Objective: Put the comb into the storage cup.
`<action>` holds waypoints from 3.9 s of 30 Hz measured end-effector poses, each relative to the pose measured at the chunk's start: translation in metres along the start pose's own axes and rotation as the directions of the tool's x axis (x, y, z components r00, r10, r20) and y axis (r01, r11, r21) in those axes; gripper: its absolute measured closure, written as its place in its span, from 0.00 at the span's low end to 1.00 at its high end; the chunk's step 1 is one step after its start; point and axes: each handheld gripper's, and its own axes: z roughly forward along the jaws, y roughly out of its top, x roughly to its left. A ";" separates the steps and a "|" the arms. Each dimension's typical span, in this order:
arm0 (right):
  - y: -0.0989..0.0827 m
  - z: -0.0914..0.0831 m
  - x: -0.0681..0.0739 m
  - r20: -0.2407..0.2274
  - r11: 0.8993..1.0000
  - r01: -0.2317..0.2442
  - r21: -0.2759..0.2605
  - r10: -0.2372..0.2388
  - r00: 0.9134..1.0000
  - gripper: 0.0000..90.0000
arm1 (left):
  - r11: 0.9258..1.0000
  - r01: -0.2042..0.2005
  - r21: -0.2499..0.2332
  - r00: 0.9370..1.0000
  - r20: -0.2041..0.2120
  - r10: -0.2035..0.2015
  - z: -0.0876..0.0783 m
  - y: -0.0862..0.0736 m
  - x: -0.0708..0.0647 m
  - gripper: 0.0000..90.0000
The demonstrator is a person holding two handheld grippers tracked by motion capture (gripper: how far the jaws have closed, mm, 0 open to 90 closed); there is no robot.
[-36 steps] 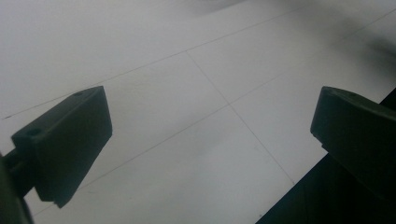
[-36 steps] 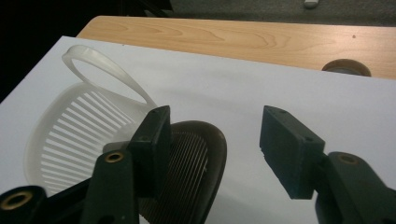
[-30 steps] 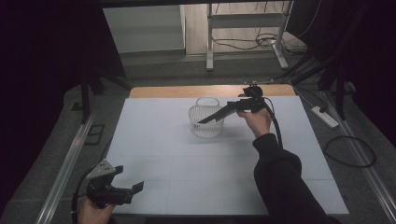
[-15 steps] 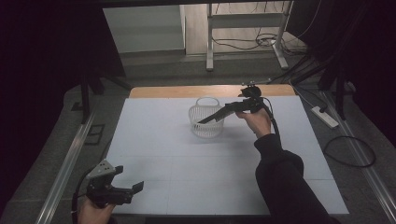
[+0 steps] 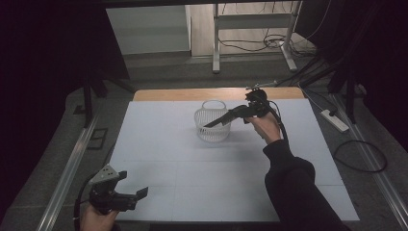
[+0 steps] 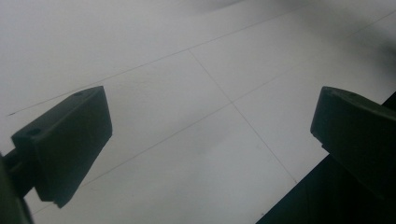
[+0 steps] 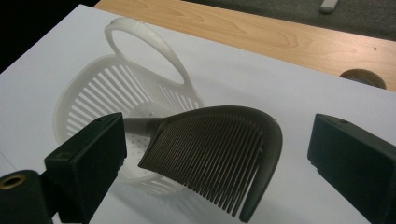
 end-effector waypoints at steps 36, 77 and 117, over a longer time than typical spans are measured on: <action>-0.006 -0.020 0.012 0.034 0.991 0.135 0.008 -0.135 0.990 0.00 | 1.000 -0.005 0.001 1.000 0.004 0.005 0.000 0.000 0.000 0.00; -0.045 -0.037 0.016 0.000 0.986 0.165 0.005 -0.165 0.986 0.00 | 1.000 -0.002 -0.001 1.000 0.011 0.002 0.000 0.000 0.000 0.00; -0.073 -0.069 0.037 -0.031 0.973 0.230 0.004 -0.230 0.973 0.00 | 1.000 0.002 0.000 1.000 0.011 -0.002 0.000 0.000 0.001 0.00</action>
